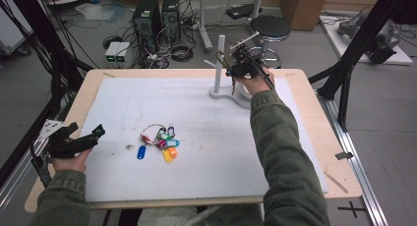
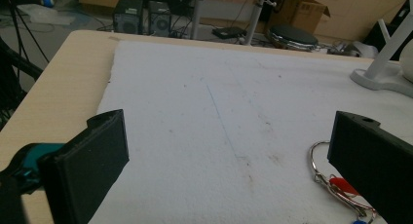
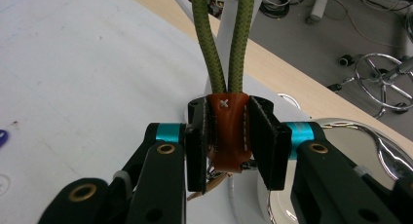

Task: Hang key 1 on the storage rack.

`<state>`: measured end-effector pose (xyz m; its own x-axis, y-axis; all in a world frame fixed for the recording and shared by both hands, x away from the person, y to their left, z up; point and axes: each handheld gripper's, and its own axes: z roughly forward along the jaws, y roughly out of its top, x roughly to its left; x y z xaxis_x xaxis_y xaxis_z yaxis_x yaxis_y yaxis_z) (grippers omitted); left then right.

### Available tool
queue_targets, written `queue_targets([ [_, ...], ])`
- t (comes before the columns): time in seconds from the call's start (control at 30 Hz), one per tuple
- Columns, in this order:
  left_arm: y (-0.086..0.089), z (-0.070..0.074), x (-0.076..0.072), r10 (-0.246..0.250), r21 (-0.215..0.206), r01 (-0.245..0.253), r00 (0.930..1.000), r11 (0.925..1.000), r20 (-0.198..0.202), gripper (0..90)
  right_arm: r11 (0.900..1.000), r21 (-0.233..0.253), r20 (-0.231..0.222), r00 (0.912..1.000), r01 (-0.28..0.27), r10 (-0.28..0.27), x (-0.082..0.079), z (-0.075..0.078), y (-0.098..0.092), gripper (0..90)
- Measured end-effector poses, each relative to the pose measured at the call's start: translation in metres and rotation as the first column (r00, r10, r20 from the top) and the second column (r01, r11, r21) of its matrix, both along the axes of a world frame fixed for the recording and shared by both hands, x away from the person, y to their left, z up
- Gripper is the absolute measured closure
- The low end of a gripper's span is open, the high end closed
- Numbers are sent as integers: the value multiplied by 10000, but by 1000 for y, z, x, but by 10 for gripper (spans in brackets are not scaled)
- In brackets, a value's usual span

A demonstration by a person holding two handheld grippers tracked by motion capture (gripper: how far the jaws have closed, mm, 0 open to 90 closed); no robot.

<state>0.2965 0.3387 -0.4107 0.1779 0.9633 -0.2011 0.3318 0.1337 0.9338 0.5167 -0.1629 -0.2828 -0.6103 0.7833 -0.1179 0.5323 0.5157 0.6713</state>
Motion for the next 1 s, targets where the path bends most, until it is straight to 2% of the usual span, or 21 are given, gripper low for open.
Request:
queue_targets([
  [0.1,0,0,0,13,23,-13,10000,10000,-16,17,9998,189,-111,9999,52,-50,6,-6,1,700],
  [0.17,0,0,0,9,52,-8,10000,10000,-20,17,9996,270,-154,9999,74,-70,9,-9,2,753],
  [0.2,0,0,-1,13,59,-13,10000,10000,-35,17,9986,521,-67,9999,136,-133,11,-10,2,754],
  [0.3,1,0,-1,37,6,-37,10000,10000,-20,17,9965,804,30,9998,213,-216,12,-8,1,744],
  [0.37,1,0,-2,44,11,-44,10000,10000,-48,17,9965,802,8,9997,244,-245,11,-8,1,660],
  [0.4,2,0,-2,48,-32,-48,10000,10000,-28,17,9966,750,-2,9994,331,-332,10,-7,0,575],
  [0.43,2,0,-2,47,-27,-47,10000,10000,-33,17,9961,799,-153,9993,362,-350,8,-6,-3,451],
  [0.47,2,0,-2,54,-20,-54,10000,10000,-30,17,9961,799,-153,9993,362,-350,8,-6,-3,451],
  [0.5,2,0,-3,53,-17,-53,10000,10000,-28,17,9954,847,-182,9989,445,-431,6,-5,-5,387],
  [0.63,1,0,-3,43,-26,-43,10000,10000,-34,17,9928,938,-263,9970,743,-722,1,1,-15,239],
  [0.8,1,0,-2,52,-63,-52,10000,10000,-42,17,9928,652,-135,9949,1006,-999,-8,9,-27,107],
  [0.9,1,0,-2,56,-53,-56,10000,10000,-51,17,9941,416,-177,9948,1005,-999,-13,12,-33,86],
  [0.97,1,0,-2,41,-46,-41,10000,10000,-69,17,9944,222,-13,9946,1034,-1034,-17,14,-35,29],
  [1.0,1,0,-2,39,-31,-40,10000,10000,-74,17,9941,203,74,9942,1069,-1071,-19,15,-36,29],
])
